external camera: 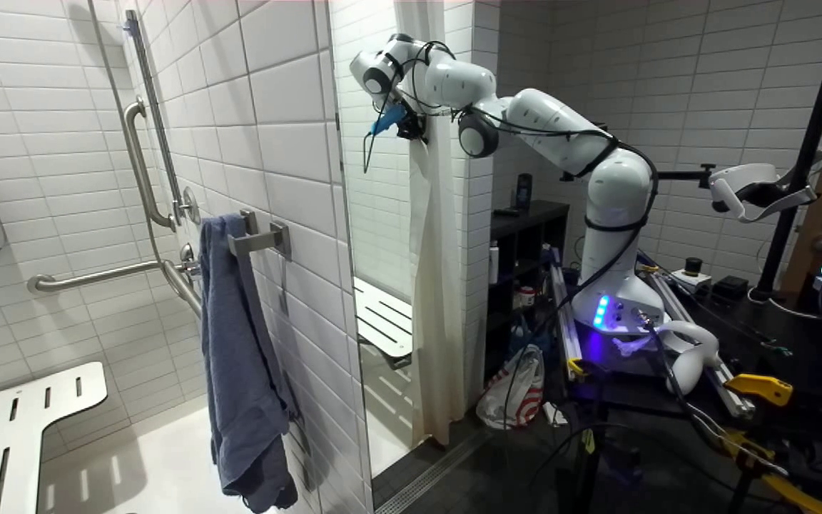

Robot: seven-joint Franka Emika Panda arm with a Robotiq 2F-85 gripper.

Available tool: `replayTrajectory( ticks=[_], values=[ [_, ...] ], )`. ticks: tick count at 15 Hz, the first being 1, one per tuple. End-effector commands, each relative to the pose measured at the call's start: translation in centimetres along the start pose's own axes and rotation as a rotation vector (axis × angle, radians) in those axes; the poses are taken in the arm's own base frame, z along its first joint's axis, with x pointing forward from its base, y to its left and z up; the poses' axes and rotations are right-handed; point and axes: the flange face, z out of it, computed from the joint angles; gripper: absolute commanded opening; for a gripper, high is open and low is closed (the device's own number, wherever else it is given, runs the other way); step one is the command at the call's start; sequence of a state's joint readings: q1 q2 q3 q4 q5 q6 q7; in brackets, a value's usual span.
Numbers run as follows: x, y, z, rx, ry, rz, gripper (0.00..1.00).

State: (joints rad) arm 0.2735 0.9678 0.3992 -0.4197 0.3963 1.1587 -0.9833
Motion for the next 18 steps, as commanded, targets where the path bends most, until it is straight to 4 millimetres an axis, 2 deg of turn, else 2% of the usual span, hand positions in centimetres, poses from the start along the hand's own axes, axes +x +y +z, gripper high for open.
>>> replayTrajectory(
  ticks=[1, 8, 11, 18],
  values=[
    [-0.1, -0.1, 0.1, 0.0, -0.001, 0.001, 0.02],
    [-0.1, -0.1, 0.0, -0.005, -0.004, 0.0, 0.0],
    [-0.1, -0.5, -1.2, -0.038, -0.005, -0.012, 0.0],
    [-0.1, -0.5, -1.1, -0.046, -0.028, -0.046, 0.0]
  ],
)
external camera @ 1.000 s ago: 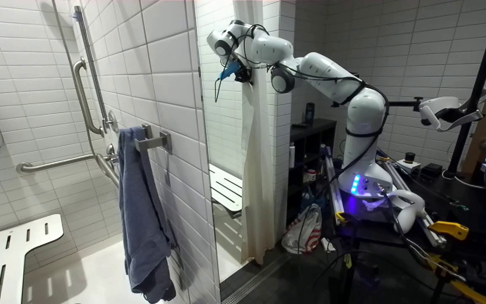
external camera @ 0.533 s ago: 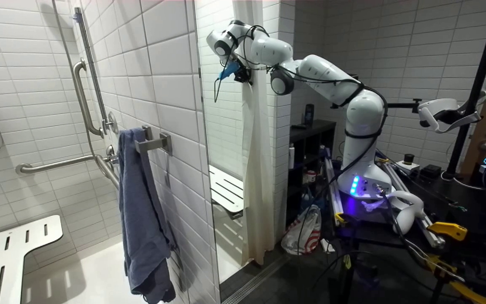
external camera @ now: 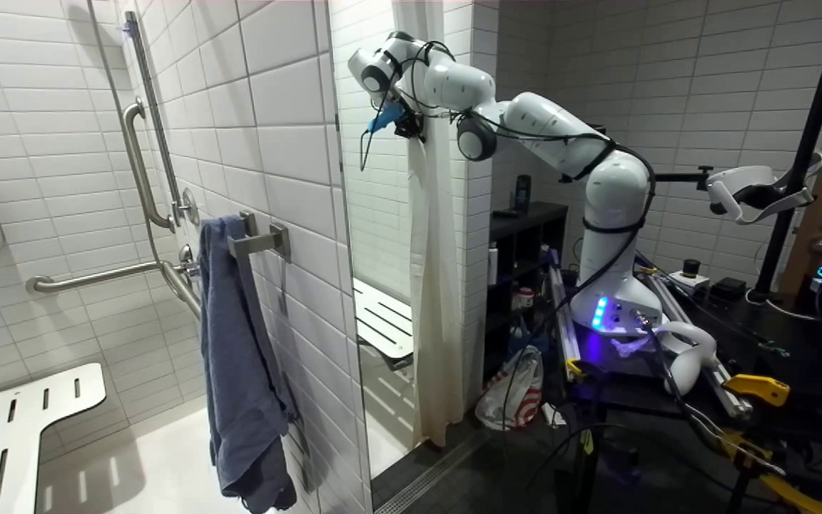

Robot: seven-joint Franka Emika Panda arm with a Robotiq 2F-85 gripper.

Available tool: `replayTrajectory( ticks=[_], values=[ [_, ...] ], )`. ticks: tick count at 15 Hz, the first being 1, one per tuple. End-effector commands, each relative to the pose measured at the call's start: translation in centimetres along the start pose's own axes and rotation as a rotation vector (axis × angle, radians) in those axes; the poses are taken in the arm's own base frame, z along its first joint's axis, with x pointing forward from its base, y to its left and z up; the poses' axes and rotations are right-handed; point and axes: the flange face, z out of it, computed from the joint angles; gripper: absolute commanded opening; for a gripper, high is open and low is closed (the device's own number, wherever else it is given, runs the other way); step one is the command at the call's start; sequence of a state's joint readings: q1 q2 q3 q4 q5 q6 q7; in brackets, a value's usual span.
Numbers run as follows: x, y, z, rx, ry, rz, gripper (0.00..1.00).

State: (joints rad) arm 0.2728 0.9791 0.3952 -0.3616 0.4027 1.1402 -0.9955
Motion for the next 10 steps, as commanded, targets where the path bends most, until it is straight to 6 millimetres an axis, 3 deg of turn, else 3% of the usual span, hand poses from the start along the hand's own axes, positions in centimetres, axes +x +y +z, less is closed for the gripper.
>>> replayTrajectory(
  ticks=[1, 4, 5, 10],
  values=[
    [0.0, 0.2, 0.4, -0.017, -0.035, -0.034, 0.0],
    [0.1, 0.3, 0.3, -0.031, -0.034, -0.068, 0.0],
    [1.3, 2.0, 3.4, -0.045, -0.033, -0.075, 0.0],
    [3.6, 3.5, 6.2, -0.1, 0.004, -0.14, 0.0]
  ],
)
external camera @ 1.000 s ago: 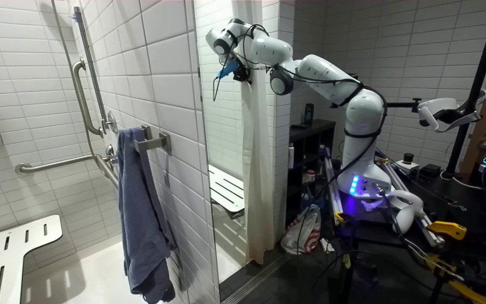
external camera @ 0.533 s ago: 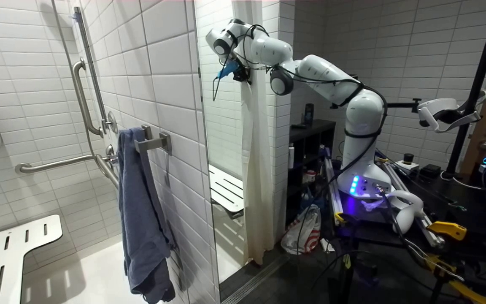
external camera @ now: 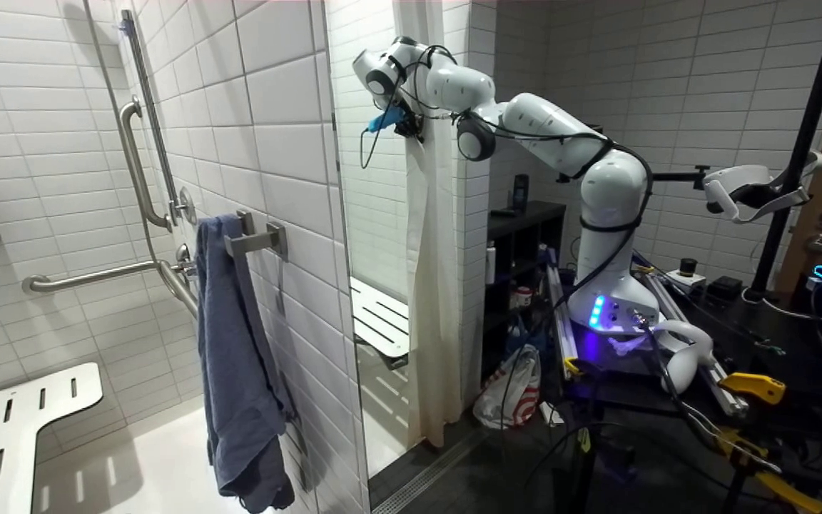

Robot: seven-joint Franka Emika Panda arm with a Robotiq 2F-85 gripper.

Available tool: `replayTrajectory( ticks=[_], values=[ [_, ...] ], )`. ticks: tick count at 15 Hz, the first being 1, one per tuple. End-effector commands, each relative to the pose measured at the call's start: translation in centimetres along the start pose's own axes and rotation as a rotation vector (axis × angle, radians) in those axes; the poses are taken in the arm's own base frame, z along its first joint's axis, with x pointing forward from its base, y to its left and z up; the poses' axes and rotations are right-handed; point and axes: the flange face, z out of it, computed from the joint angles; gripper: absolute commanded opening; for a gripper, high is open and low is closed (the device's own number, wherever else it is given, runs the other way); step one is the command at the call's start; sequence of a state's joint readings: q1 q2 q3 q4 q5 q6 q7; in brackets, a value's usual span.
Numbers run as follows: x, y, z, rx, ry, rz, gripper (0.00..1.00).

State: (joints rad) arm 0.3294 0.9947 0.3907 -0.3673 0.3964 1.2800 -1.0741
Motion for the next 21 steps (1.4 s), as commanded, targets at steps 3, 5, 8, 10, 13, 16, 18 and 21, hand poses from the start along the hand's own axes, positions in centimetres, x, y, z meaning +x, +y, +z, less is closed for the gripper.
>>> replayTrajectory(
  ticks=[3, 5, 8, 10, 13, 16, 18, 21],
  values=[
    [1.0, 2.5, 5.4, -0.04, -0.022, -0.073, 0.0],
    [1.3, 2.8, 6.1, -0.045, -0.015, -0.089, 0.0],
    [1.5, 2.9, 6.7, -0.037, -0.014, -0.109, 0.0],
    [1.6, 2.7, 7.1, -0.022, -0.013, -0.123, 0.0],
    [2.0, 2.4, 7.7, -0.003, -0.018, -0.147, 0.0],
    [2.7, 2.0, 8.4, 0.014, -0.025, -0.17, 0.0],
    [3.1, 1.6, 9.0, 0.032, -0.028, -0.188, 0.0],
    [3.7, 1.1, 10.1, 0.065, -0.035, -0.205, 0.0]
  ],
)
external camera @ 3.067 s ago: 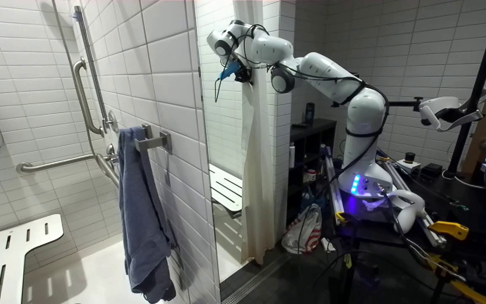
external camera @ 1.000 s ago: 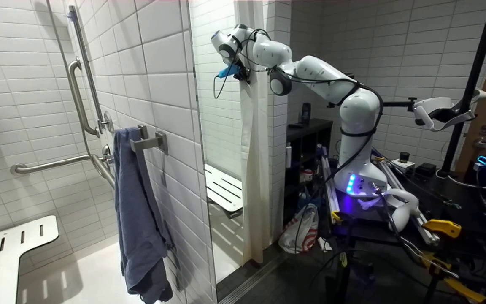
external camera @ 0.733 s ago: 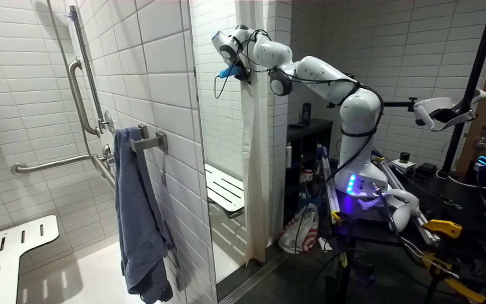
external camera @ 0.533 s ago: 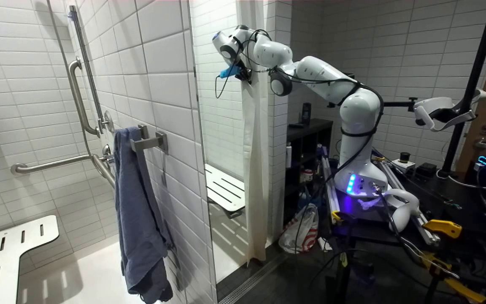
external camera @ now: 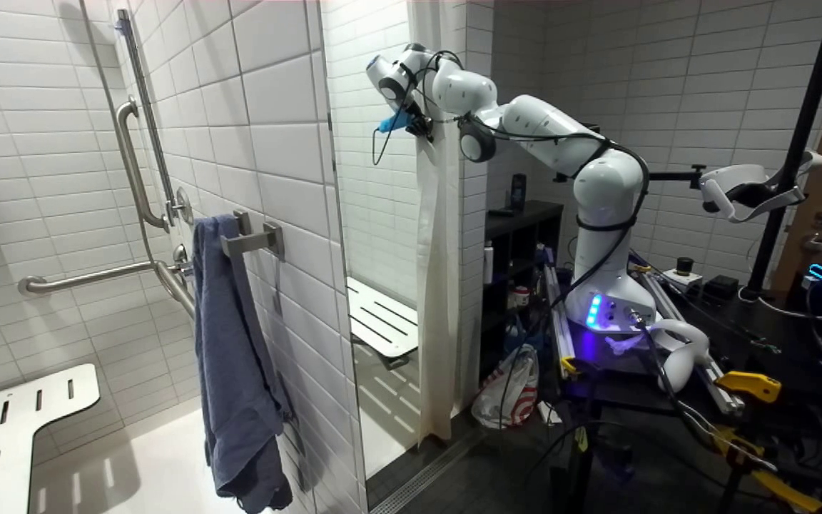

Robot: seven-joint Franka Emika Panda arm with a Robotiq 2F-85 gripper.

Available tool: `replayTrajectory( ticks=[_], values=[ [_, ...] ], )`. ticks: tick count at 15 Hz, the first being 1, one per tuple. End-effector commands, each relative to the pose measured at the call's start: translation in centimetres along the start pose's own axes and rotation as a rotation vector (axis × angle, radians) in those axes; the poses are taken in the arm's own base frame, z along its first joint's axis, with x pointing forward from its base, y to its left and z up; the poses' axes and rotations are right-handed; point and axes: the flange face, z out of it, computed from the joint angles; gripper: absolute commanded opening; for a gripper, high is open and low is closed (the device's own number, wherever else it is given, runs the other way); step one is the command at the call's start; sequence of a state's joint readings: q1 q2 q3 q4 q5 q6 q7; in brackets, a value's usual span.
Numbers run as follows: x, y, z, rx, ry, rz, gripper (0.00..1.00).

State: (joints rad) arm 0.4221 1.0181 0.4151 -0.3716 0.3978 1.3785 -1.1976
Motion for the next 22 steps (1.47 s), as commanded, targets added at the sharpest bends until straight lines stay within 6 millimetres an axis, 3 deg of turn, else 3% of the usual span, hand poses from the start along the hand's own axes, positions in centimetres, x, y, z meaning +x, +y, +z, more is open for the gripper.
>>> replayTrajectory(
  ticks=[1, 8, 22],
  values=[
    [-1.6, 1.1, 5.1, 0.083, -0.065, -0.022, 0.0],
    [-0.7, 0.0, 6.1, 0.146, -0.083, -0.069, 0.0],
    [-0.2, 0.1, 6.4, 0.139, -0.063, -0.152, 0.0]
  ],
)
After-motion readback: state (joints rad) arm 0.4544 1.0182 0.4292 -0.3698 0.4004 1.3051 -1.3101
